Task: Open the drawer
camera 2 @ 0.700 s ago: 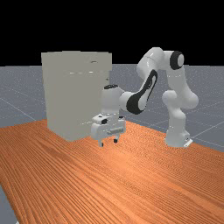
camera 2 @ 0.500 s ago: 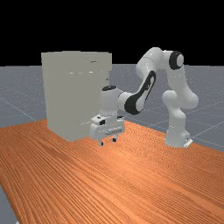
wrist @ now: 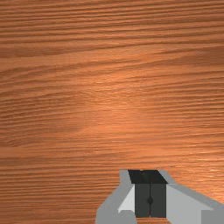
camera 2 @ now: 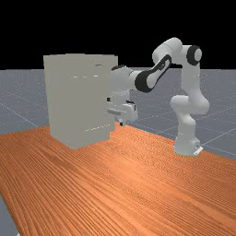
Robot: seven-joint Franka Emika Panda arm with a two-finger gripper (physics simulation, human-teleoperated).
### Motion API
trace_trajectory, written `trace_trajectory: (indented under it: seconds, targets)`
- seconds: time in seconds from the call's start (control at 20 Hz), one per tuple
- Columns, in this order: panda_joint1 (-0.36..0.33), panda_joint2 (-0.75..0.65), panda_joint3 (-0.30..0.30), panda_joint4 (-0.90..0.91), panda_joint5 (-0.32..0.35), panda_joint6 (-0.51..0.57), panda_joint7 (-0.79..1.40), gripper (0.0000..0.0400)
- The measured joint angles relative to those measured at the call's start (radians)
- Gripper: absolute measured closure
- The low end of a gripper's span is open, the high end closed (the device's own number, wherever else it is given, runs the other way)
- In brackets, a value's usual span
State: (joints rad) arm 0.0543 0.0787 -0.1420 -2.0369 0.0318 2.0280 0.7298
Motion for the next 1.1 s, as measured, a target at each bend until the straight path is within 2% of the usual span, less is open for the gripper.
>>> trace_trajectory:
  seconds: [0.1,0.25,0.4,0.5,0.7,0.8,1.0,1.1]
  targets:
    - [0.000,-0.007,-0.002,0.002,-0.002,-0.044,0.014,0.0399]
    - [0.001,-0.022,-0.002,0.058,-0.044,-0.221,0.018,0.0400]
    - [0.002,-0.041,-0.006,0.255,-0.086,-0.420,0.018,0.0400]
    - [-0.004,-0.057,-0.016,0.358,-0.108,-0.498,0.018,0.0400]
    - [-0.034,-0.109,-0.049,0.487,-0.147,-0.572,0.018,0.0400]
    - [-0.064,-0.129,-0.086,0.558,-0.157,-0.584,0.014,0.0400]
    - [-0.150,-0.143,-0.169,0.672,-0.237,-0.585,0.002,0.0400]
    - [-0.191,-0.140,-0.209,0.686,-0.255,-0.581,-0.021,0.0400]
